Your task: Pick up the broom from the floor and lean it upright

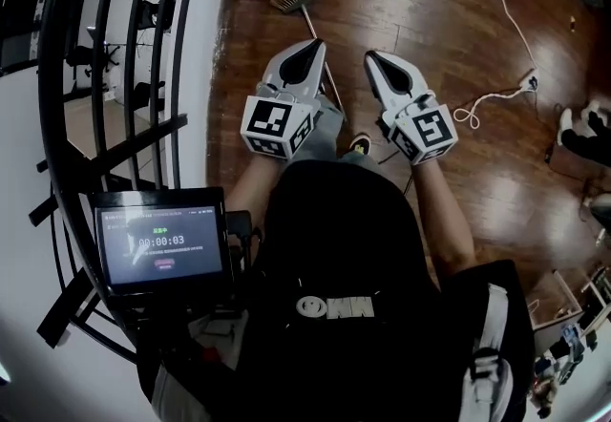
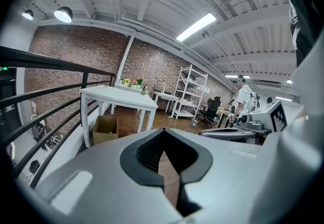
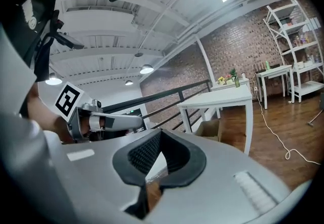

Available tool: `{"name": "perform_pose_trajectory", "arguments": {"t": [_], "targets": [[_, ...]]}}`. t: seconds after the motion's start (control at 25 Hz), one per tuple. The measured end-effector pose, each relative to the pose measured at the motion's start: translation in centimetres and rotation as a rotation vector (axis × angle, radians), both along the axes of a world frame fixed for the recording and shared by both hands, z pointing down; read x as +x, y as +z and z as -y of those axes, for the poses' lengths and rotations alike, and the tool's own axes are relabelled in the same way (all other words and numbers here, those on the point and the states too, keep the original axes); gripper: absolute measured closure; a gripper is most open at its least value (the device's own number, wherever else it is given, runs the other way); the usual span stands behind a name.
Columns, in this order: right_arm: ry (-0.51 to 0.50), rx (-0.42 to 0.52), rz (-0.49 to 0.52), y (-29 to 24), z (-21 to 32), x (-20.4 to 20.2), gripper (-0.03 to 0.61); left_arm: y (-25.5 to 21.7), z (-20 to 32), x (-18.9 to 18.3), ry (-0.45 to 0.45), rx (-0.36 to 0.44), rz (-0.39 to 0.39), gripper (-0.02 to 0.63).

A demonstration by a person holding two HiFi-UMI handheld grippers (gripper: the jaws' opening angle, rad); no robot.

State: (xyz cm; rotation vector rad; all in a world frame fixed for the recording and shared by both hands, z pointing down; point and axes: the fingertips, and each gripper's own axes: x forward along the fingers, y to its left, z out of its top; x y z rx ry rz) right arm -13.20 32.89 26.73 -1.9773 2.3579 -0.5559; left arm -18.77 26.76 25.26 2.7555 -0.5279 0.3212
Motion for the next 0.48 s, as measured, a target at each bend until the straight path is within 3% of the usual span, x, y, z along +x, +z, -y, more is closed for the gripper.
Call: {"name": "perform_pose_trajectory", "arguments": {"t": [0.24, 0.48], "targets": [[-0.015, -0.127, -0.055, 3.5, 3.9, 0.5, 0.575, 2.5, 5.0, 0.2, 0.002, -0.05, 0.018, 0.601], [-0.048, -0.245, -0.051, 7.7, 4.9, -0.1, 0.575, 5.3, 6.3, 0.1, -0.005, -0.061, 0.054, 0.601]]}}
